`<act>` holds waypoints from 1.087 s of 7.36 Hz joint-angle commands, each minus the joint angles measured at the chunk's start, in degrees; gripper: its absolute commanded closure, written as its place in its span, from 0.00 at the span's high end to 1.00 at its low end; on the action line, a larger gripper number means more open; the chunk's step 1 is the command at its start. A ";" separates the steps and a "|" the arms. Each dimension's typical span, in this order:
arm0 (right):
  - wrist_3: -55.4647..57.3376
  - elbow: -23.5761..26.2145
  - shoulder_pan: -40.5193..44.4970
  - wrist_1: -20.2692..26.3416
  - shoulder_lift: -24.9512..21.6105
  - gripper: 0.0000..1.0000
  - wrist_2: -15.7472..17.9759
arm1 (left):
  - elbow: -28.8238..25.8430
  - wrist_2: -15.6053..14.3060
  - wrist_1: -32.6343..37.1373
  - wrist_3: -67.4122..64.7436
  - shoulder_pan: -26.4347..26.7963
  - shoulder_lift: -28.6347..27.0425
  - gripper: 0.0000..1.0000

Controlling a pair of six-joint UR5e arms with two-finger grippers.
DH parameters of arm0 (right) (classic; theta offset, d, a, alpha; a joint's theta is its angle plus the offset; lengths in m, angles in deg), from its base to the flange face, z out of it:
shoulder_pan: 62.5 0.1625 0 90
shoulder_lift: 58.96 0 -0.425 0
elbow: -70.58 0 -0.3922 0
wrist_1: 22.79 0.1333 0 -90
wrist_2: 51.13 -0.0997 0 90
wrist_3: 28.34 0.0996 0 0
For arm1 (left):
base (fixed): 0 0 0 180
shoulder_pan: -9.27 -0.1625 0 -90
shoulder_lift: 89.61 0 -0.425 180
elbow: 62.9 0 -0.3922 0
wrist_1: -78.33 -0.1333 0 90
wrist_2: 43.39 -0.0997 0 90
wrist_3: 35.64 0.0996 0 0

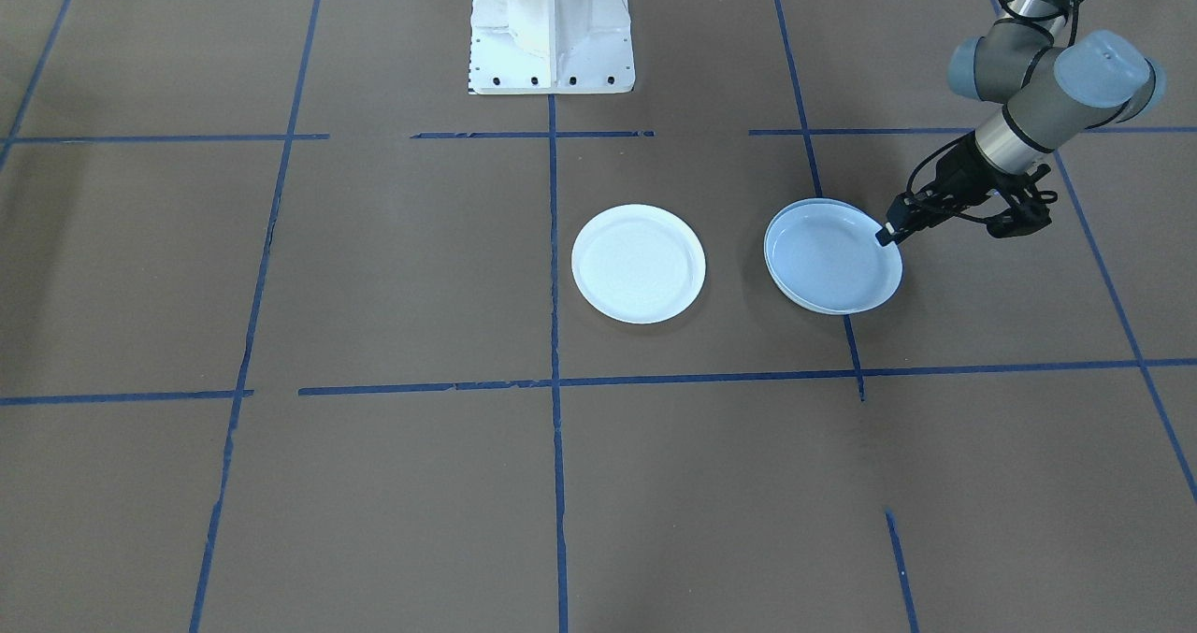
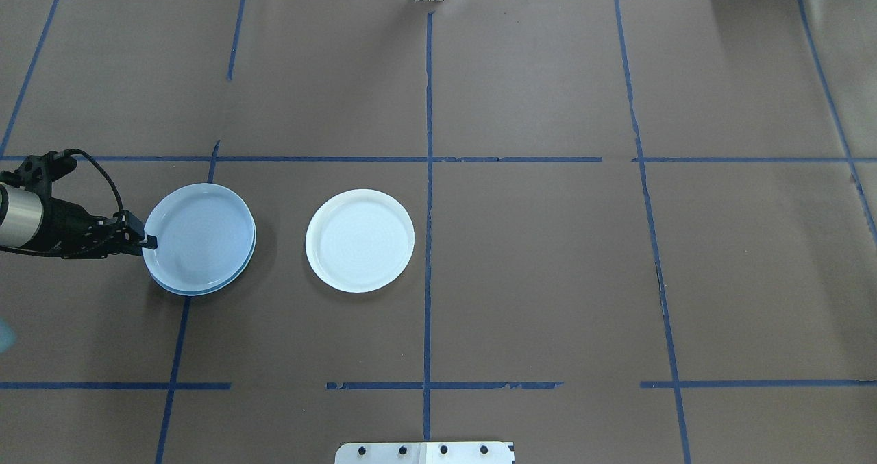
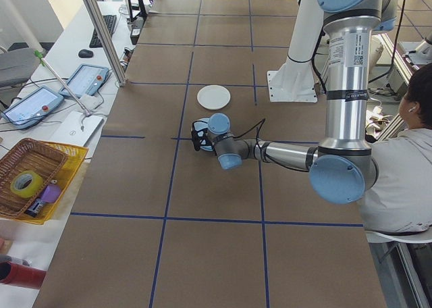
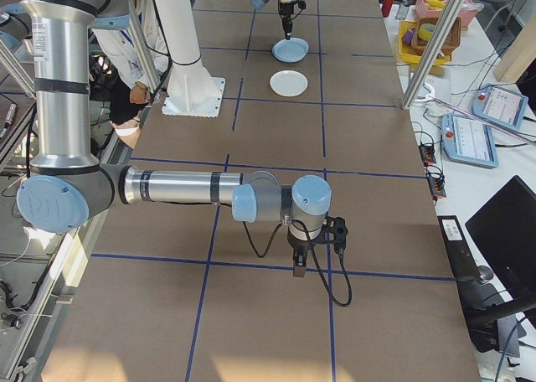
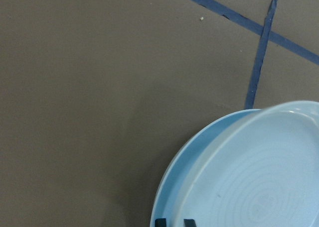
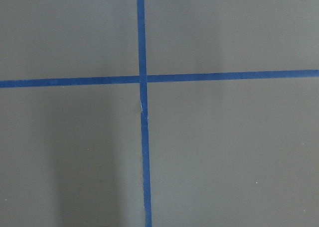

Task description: Stack plate in center

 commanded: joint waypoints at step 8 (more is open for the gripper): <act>0.00 0.00 0.00 0.00 0.00 1.00 -0.08 | 7.58 -20.72 -24.32 -22.39 -17.52 -18.97 1.00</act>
